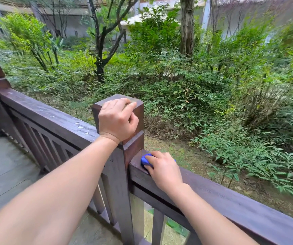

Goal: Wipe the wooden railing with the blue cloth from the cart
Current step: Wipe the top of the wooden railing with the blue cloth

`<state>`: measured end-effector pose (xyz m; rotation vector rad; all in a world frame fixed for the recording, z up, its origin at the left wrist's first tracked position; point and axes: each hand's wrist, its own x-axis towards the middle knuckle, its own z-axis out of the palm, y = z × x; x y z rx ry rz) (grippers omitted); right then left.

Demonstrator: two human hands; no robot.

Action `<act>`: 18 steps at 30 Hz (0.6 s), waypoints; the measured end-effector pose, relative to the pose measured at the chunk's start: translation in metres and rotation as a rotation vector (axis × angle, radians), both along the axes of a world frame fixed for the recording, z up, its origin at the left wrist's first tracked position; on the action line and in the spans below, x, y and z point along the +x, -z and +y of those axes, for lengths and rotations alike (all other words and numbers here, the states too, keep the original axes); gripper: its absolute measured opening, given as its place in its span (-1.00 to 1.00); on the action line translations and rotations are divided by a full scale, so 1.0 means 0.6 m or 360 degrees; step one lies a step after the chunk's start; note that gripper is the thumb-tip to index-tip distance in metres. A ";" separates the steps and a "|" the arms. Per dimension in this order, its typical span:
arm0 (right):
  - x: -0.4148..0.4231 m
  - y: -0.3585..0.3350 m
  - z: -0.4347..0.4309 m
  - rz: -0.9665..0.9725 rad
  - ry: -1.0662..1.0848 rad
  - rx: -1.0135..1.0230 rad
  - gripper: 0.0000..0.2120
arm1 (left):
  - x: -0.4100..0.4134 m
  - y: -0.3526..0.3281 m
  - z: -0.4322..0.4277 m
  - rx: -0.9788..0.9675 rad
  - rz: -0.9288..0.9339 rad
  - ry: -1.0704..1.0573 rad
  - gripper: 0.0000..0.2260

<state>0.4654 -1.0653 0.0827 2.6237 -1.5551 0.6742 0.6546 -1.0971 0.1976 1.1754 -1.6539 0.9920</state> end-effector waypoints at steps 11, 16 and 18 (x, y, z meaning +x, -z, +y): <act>0.011 -0.009 0.110 0.0256 0.0136 -0.0058 -0.88 | -0.005 -0.024 0.038 0.0589 0.0075 0.0062 -0.71; 0.030 -0.067 0.112 -0.0087 0.0357 0.0210 -0.86 | 0.036 -0.009 0.103 0.0723 0.0056 0.0288 -0.55; 0.046 -0.079 0.125 -0.0168 0.0387 0.0203 -0.86 | 0.074 0.013 0.136 0.0692 0.0049 0.0320 -0.53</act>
